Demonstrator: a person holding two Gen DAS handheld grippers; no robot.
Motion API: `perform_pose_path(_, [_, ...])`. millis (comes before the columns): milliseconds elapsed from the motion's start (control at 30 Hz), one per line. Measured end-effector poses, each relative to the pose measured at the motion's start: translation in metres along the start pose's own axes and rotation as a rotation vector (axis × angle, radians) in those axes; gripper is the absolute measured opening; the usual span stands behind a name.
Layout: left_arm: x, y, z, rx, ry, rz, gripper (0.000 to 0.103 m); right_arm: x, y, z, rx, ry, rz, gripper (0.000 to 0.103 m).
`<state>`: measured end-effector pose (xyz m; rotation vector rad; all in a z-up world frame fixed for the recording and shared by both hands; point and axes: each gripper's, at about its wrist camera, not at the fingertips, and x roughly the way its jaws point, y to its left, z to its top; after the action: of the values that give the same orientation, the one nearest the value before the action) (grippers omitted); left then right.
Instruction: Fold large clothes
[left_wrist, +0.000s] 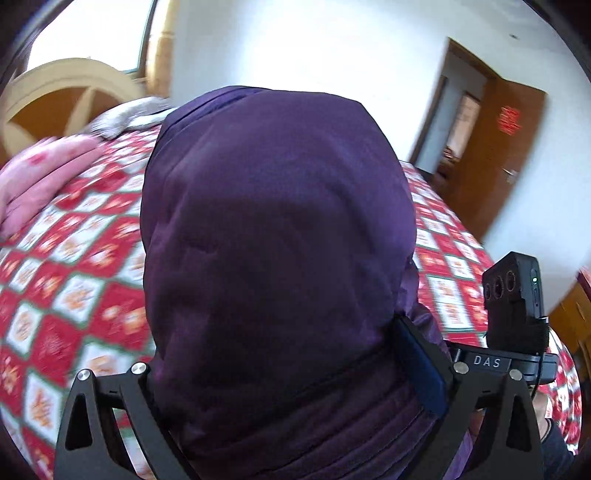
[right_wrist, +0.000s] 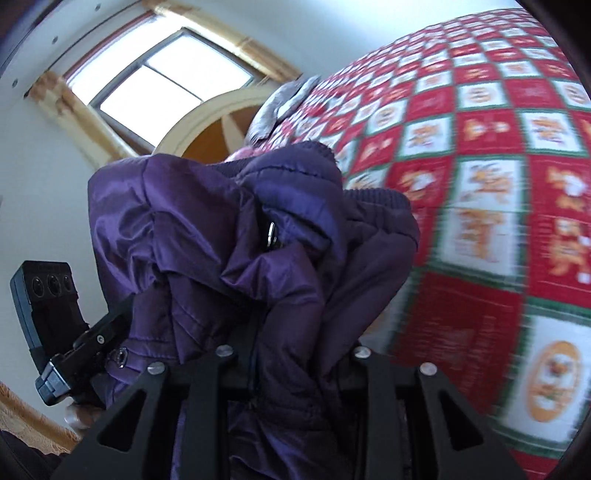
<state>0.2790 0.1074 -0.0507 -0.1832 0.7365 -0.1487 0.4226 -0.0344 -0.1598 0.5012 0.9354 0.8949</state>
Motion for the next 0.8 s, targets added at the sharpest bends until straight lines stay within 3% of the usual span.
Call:
perform_pose_path(133, [0.027,0.051,-0.012,-0.115,0.055,0.026,0.101,0.053,0.013,0.0,-0.048,0.062,-0.045,0.03])
perform_pose_path(300, [0.081,0.107,-0.037,-0.343,0.172,-0.051,0.102,0.079,-0.018,0.014,0.001,0.093,-0.096,0.034])
perform_pose_path(567, [0.084,0.083,-0.046,-0.289,0.114,-0.01,0.102,0.084,-0.018,0.006,-0.028,0.096,-0.145,0.041])
perform_pose_path(800, [0.087,0.086,-0.047,-0.285,0.106,0.0,0.102,0.085,-0.015,0.003,-0.069,0.109,-0.191,0.044])
